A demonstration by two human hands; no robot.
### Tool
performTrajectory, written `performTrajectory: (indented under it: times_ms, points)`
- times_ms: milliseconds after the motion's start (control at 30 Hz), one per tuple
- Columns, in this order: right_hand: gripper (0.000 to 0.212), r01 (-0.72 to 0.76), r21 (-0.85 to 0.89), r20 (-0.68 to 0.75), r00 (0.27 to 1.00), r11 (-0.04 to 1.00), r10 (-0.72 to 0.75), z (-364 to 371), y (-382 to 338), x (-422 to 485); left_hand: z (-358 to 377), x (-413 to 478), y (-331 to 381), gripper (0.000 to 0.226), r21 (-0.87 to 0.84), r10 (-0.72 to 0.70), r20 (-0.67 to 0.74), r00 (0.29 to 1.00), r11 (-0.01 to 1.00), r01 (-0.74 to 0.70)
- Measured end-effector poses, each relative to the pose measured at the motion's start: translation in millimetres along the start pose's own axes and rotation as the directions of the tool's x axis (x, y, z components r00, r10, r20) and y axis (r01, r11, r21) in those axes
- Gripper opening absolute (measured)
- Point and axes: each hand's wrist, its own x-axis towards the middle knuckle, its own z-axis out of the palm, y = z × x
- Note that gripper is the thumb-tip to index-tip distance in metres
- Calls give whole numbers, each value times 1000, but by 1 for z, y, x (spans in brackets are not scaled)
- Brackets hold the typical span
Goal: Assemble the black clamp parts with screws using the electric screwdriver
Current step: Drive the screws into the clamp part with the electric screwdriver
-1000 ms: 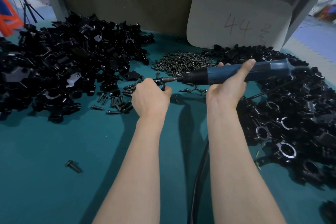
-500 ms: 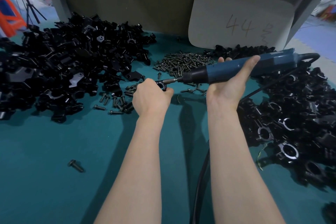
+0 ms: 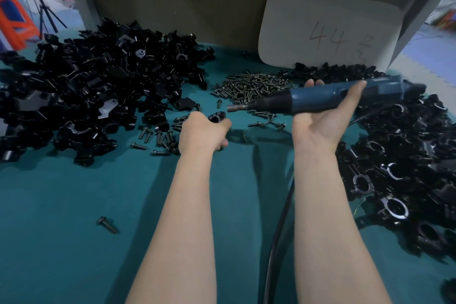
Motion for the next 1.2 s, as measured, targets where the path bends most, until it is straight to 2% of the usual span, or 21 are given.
performTrajectory:
  times_ms: [67,133,200,233,367,533,567,633,767,900,1067,1200]
  points:
    - [33,4,40,-29,1000,999,-3,0,-4,2,3,0,-1,16,-303,3,-11,1000,953,-7]
    - [33,11,16,-47,999,1000,-10,-1,-6,1,6,0,1,15,-580,-27,1,1000,815,23]
    - [35,16,-25,-54,998,1000,-18,-1,-5,0,8,-2,3,15,-726,-69,36,997,684,73]
    - [35,20,-39,-54,998,999,-22,0,-4,0,9,-3,3,16,-751,-83,44,996,654,88]
    - [40,23,-74,-60,998,997,-28,3,-1,-1,13,-2,2,16,-746,-81,4,997,663,57]
    - [44,42,-111,-40,998,993,-47,4,3,-1,19,3,0,11,-639,-21,-120,993,767,-61]
    - [47,45,-119,-36,998,992,-50,4,3,-2,19,3,0,13,-602,-11,-135,991,795,-73]
    - [51,56,-145,-30,998,988,-61,4,5,-4,20,3,-1,40,-518,-11,-164,986,852,-77]
    - [42,121,-223,4,992,967,-124,10,9,-7,22,4,-2,53,-388,25,-256,966,913,-126]
    - [37,206,-281,67,979,937,-195,21,12,-10,23,3,-1,52,-362,26,-311,950,921,-143]
    - [37,185,-279,47,983,942,-179,20,15,-15,22,3,-1,49,-403,-10,-335,942,905,-133]
    - [40,222,-282,83,975,933,-207,23,16,-16,24,3,-1,48,-456,-17,-331,943,878,-145]
